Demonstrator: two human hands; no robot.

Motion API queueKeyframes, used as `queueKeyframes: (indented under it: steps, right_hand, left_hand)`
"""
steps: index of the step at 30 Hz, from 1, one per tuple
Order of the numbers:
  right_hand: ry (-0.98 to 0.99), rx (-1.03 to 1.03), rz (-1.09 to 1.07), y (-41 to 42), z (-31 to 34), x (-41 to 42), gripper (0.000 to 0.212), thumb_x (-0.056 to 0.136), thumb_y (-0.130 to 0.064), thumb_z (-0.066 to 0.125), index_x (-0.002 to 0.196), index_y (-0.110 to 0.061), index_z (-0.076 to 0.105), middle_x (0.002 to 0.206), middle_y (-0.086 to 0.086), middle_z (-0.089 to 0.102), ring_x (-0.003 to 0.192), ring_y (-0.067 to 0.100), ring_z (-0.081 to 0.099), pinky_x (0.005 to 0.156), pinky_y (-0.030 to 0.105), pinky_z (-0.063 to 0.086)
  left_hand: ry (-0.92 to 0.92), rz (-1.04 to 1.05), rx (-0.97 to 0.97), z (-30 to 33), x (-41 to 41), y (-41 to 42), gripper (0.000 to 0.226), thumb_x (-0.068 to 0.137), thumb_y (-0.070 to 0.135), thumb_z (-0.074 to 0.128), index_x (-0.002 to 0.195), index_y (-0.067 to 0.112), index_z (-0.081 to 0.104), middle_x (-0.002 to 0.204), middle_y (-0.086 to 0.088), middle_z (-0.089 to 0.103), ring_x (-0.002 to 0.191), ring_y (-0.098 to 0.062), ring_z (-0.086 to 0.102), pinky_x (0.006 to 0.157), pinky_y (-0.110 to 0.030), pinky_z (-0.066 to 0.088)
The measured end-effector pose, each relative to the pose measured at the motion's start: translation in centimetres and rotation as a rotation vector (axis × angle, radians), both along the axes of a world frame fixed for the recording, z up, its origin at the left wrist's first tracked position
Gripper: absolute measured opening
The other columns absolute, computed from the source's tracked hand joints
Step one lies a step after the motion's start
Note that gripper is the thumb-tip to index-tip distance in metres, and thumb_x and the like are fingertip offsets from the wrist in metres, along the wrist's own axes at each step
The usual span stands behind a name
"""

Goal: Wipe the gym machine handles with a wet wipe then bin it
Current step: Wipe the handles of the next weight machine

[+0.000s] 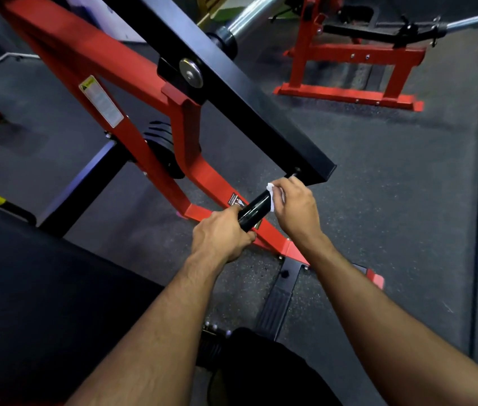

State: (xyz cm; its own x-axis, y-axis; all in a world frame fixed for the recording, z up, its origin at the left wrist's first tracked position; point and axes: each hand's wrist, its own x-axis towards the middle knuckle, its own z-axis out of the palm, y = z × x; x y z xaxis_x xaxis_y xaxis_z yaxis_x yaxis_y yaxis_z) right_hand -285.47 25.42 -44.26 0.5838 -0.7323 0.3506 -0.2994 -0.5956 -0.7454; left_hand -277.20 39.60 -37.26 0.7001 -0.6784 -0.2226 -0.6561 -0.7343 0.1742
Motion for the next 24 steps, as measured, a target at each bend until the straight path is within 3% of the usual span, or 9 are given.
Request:
queueKeyframes:
  steps: [6,12,18,24]
  right_hand:
    - [-0.024,-0.095,0.16,2.0,-0.8,-1.7,0.008,0.1,-0.012,0.057,0.099,-0.008,0.063,0.096,0.005,0.062,0.084,0.024,0.059,0.072,0.035,0.046]
    - [-0.025,-0.013,0.015,1.3,-0.3,0.1,0.017,0.102,-0.022,0.052,0.096,-0.011,0.064,0.09,0.003,0.06,0.079,0.021,0.057,0.072,0.042,0.047]
    - [-0.028,-0.158,0.157,2.4,-1.0,-2.1,0.021,0.101,-0.02,0.052,0.109,-0.01,0.068,0.101,0.004,0.066,0.088,0.024,0.065,0.074,0.036,0.053]
    - [-0.033,-0.052,0.07,2.0,0.6,-0.2,0.015,0.1,-0.017,0.058,0.099,-0.011,0.072,0.094,0.003,0.067,0.087,0.022,0.064,0.08,0.037,0.05]
  left_hand:
    - [0.005,0.001,-0.001,-0.1,0.1,0.0,0.043,0.081,0.05,0.068,0.12,0.034,0.06,0.11,-0.002,0.072,0.104,-0.031,0.067,0.084,-0.037,0.052]
    - [-0.004,0.0,-0.012,-0.3,0.1,0.1,0.038,0.082,0.051,0.068,0.113,0.031,0.061,0.107,-0.001,0.071,0.104,-0.031,0.067,0.079,-0.036,0.047]
    - [0.031,0.017,-0.018,-0.4,0.3,0.2,0.043,0.08,0.055,0.07,0.114,0.03,0.063,0.111,-0.004,0.071,0.106,-0.032,0.066,0.083,-0.037,0.051]
    - [0.206,0.094,-0.285,0.0,0.0,2.0,0.05,0.084,0.061,0.069,0.121,0.027,0.066,0.115,-0.002,0.073,0.112,-0.028,0.064,0.087,-0.034,0.05]
